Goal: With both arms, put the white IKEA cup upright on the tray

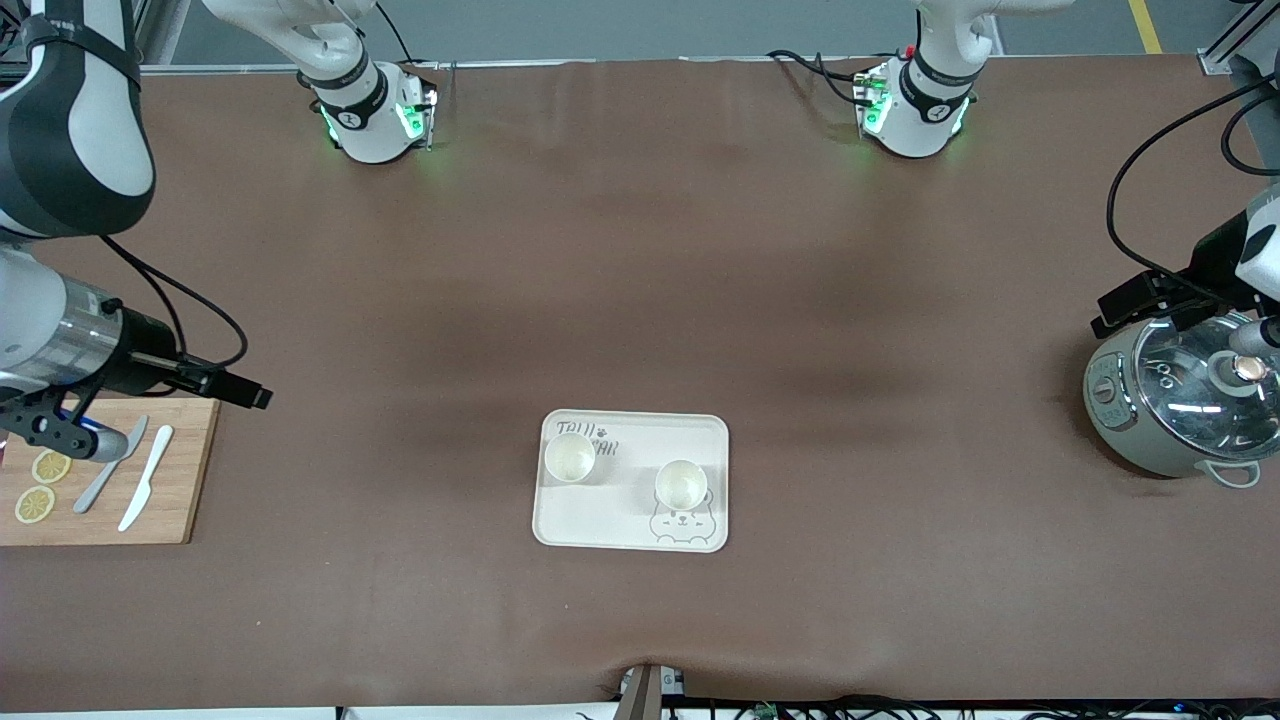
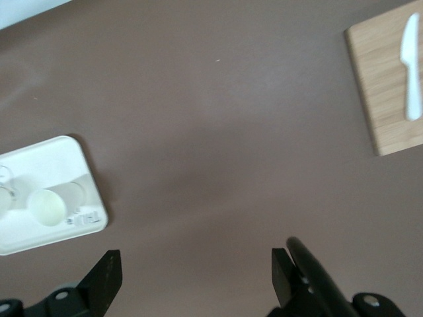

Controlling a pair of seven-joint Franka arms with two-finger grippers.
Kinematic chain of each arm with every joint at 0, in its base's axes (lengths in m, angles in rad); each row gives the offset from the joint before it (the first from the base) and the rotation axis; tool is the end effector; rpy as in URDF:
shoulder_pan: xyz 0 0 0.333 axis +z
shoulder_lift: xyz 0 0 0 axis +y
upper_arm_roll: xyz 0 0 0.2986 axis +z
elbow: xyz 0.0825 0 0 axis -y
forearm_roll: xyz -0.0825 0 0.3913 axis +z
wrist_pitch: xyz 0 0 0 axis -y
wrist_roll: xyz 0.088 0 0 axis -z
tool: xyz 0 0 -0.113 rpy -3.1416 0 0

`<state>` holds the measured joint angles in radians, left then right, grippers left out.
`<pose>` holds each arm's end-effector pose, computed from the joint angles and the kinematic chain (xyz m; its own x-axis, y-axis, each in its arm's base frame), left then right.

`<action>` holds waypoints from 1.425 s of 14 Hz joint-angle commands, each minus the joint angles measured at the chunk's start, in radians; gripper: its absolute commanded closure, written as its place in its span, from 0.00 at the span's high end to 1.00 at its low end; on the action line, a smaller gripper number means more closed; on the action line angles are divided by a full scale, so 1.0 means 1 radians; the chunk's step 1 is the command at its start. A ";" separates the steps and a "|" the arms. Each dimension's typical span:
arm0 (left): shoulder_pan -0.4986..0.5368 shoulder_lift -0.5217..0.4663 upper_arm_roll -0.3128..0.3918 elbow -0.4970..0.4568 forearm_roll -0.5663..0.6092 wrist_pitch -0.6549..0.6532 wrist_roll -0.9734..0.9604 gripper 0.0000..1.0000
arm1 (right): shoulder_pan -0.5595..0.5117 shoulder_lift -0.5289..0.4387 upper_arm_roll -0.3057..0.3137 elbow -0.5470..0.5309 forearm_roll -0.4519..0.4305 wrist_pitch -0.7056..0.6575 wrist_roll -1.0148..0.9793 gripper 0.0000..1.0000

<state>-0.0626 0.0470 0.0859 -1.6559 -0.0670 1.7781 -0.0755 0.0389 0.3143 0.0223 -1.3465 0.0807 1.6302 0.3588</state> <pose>0.5914 0.0067 0.5518 0.9913 0.1117 0.0700 0.1070 -0.9919 0.0678 0.6508 0.0465 0.5233 0.9529 -0.2974 -0.0594 -0.3012 -0.9509 -0.0708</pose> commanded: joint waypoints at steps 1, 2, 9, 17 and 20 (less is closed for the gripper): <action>0.004 0.008 0.000 0.022 -0.011 -0.022 -0.006 1.00 | -0.013 -0.058 0.016 -0.045 -0.047 -0.004 -0.052 1.00; 0.004 0.008 0.000 0.022 -0.011 -0.022 -0.001 1.00 | -0.013 -0.067 0.016 -0.054 -0.047 -0.004 -0.069 1.00; 0.006 0.008 0.000 0.021 -0.011 -0.022 0.000 1.00 | -0.045 -0.138 0.016 -0.111 -0.049 -0.010 -0.230 1.00; 0.006 0.008 0.000 0.019 -0.011 -0.022 0.005 1.00 | -0.050 -0.187 0.018 -0.126 -0.099 -0.047 -0.357 1.00; 0.007 0.008 0.000 0.019 -0.010 -0.022 0.007 1.00 | -0.056 -0.271 0.018 -0.233 -0.096 -0.023 -0.360 1.00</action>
<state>-0.0610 0.0481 0.0861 -1.6559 -0.0670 1.7750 -0.0755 0.0085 0.1391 0.0240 -1.4594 -0.0012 1.5793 0.0166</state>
